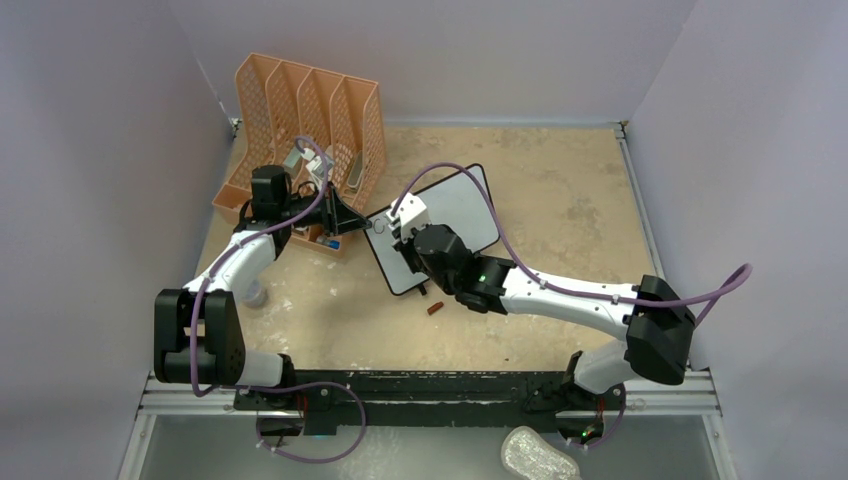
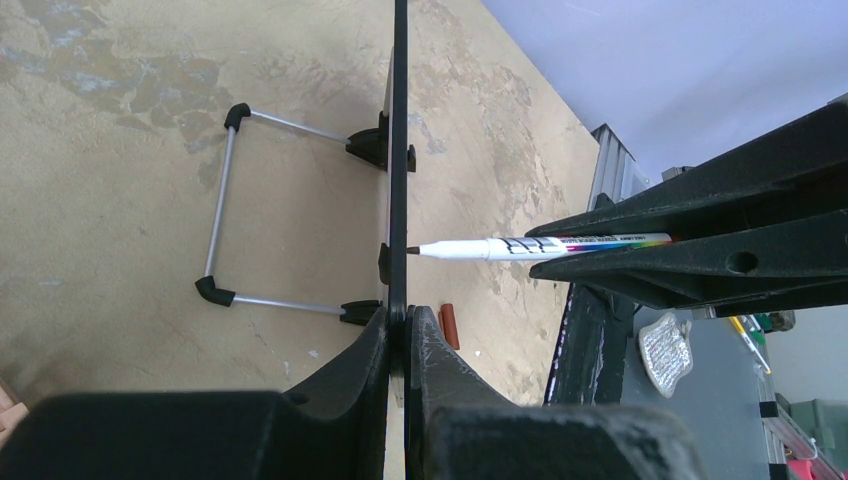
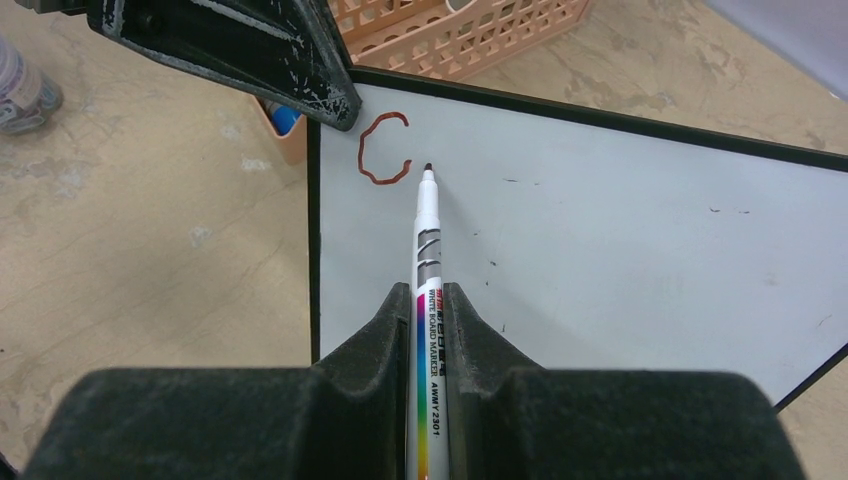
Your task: Write a sentence on the whiteboard
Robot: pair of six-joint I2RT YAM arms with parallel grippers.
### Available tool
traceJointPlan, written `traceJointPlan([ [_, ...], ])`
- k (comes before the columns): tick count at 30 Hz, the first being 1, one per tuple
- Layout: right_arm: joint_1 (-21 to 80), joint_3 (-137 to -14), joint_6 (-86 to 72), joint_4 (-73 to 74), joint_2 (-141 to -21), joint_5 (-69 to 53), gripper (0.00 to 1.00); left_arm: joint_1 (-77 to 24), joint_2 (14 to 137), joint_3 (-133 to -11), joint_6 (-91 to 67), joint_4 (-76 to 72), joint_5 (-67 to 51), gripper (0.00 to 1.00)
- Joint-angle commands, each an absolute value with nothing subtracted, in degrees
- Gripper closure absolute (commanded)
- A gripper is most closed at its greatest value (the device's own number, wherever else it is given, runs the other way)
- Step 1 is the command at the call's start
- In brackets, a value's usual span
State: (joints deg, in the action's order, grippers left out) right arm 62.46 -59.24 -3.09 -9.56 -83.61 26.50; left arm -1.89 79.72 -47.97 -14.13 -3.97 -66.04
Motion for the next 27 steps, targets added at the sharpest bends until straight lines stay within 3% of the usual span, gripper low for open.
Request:
traceJointPlan([
  [1, 61.96, -62.22, -3.96, -12.71, -83.66, 29.08, 1.0, -2.11, 80.06, -48.3, -13.4, -3.69, -68.29, 1.0],
  [27, 59.42, -61.32, -5.27, -10.38, -82.77, 31.14, 1.0, -2.11, 80.39, -48.45, -13.36, -3.6, -68.16, 1.0],
])
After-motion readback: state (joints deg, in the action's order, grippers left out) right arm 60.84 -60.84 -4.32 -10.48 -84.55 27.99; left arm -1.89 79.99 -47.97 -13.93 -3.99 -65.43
